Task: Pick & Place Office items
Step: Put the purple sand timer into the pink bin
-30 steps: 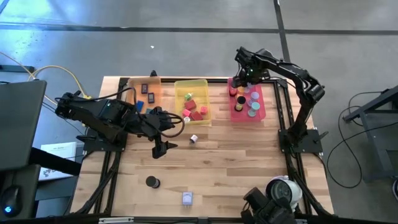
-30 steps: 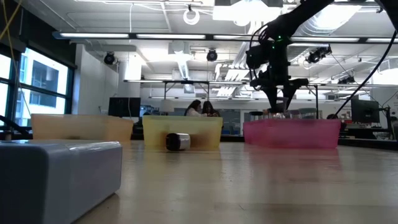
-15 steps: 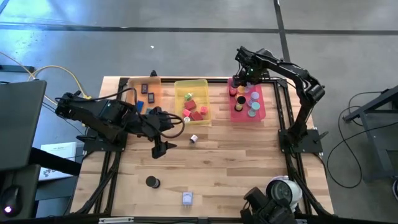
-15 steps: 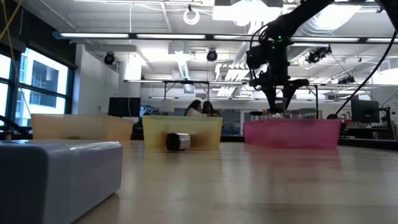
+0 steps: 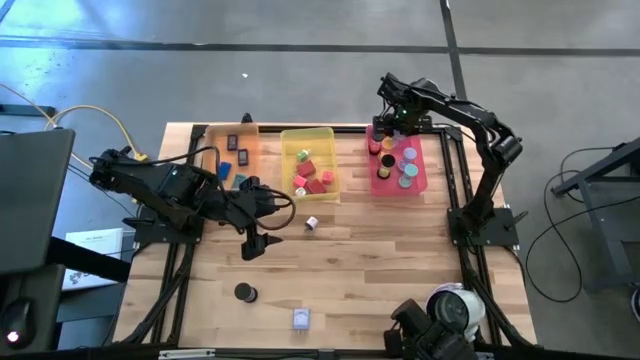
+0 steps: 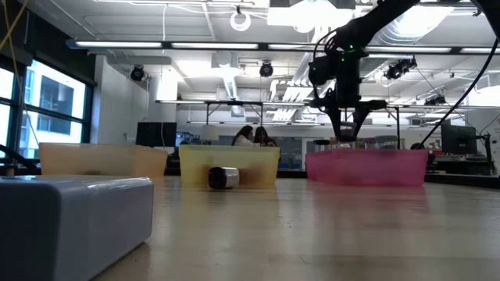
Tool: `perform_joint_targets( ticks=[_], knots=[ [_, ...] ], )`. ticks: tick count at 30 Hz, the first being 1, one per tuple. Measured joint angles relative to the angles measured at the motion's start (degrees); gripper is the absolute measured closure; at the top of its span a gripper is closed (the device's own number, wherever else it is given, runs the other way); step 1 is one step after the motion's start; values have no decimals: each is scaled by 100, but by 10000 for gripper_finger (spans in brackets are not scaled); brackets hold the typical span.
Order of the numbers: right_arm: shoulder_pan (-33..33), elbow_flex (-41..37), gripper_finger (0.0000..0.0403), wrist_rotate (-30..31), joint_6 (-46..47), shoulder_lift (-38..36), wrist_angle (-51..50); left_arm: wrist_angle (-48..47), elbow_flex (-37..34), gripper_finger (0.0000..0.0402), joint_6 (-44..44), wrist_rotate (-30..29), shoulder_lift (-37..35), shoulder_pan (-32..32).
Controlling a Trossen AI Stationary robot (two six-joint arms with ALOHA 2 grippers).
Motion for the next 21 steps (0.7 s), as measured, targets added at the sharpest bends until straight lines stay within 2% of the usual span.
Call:
perform_joint_targets(
  ticks=[5,16,21],
  knots=[
    [0,0,224,-283,81,0,72,2,-7,25,-20,-4,26,-28],
    [242,0,224,-213,-390,-4,132,6,-7,25,-69,-8,26,-28],
    [355,-1,224,-416,-660,-4,199,6,-7,25,-68,-8,26,-28]
  ],
)
